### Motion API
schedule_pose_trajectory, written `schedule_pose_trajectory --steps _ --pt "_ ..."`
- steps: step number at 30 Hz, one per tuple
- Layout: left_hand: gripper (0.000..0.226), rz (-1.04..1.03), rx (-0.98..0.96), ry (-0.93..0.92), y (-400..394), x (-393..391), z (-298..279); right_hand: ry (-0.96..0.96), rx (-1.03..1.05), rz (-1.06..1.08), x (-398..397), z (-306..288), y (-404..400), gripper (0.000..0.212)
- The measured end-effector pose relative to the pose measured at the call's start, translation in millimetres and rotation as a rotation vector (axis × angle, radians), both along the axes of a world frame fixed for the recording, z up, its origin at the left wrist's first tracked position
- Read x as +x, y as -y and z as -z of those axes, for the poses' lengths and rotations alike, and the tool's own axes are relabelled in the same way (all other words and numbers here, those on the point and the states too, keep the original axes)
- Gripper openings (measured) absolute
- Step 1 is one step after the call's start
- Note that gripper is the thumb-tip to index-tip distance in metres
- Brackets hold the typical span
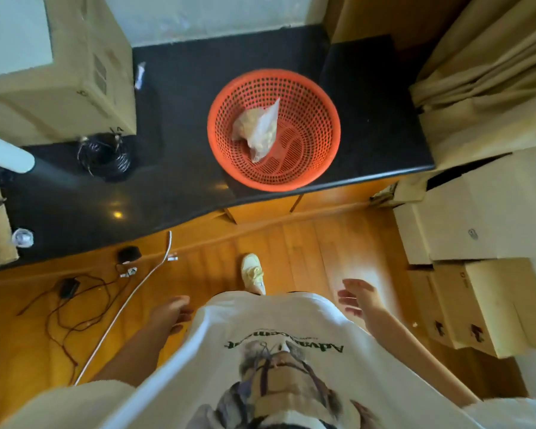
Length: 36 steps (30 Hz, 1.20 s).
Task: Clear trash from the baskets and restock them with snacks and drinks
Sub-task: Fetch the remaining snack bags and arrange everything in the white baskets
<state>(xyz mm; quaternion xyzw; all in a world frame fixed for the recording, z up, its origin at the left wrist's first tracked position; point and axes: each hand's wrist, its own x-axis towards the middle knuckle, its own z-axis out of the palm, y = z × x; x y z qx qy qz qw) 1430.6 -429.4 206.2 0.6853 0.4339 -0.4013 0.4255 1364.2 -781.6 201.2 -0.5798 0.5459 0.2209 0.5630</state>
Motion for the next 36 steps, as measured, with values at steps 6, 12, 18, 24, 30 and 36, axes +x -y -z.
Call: schedule_pose_trajectory --steps 6,12,18,24,30,36 --pt "0.020 0.126 -0.008 0.227 69 137 -10 0.010 0.011 0.070 70 -5 12 0.014" --pt "0.022 0.259 -0.111 0.387 123 228 6 0.217 -0.024 -0.040 181 1 22 0.017" --pt "0.045 0.471 0.028 0.607 155 306 41 0.365 0.021 -0.318 308 36 22 0.018" --pt "0.065 0.781 0.181 0.766 166 361 79 0.372 -0.117 -0.671 383 89 9 0.052" --pt "0.085 1.058 0.272 0.705 166 381 106 0.475 -0.223 -0.942 411 128 -2 0.072" --pt "0.076 1.024 0.270 0.703 175 380 117 0.451 -0.276 -1.019 416 143 -8 0.083"
